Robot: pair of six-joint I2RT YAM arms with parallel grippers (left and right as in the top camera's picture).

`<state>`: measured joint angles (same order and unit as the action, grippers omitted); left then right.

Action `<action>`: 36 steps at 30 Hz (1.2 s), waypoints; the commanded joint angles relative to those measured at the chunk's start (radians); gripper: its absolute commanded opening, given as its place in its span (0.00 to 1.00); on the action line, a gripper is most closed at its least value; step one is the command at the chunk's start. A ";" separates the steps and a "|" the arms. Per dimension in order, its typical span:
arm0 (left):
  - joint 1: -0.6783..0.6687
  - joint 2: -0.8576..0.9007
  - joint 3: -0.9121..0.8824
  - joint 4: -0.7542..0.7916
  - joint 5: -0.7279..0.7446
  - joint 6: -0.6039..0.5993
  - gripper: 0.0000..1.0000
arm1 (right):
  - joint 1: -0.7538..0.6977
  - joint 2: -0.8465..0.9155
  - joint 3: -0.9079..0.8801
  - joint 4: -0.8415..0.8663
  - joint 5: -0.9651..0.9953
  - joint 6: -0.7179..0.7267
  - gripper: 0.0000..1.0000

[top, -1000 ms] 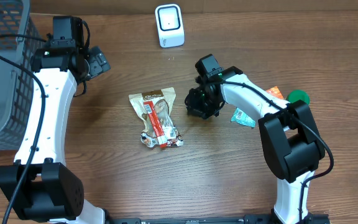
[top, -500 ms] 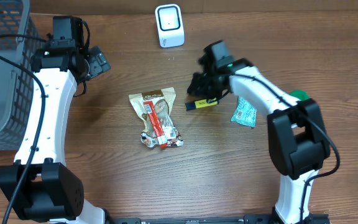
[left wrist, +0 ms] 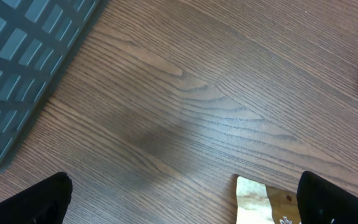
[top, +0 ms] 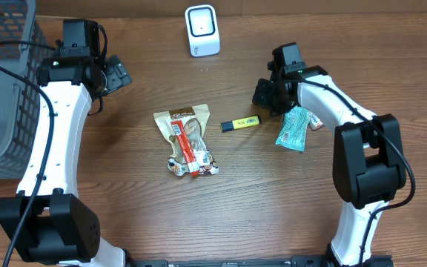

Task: Scan the item barcode

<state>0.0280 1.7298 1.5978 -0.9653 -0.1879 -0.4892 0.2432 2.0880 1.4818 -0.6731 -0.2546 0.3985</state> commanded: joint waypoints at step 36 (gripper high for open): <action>0.004 -0.009 0.006 0.001 -0.002 0.022 1.00 | 0.029 0.002 -0.094 -0.320 0.045 -0.122 0.28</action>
<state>0.0280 1.7298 1.5978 -0.9653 -0.1879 -0.4892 0.2684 2.0712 1.4063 -0.9874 -0.2657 0.2794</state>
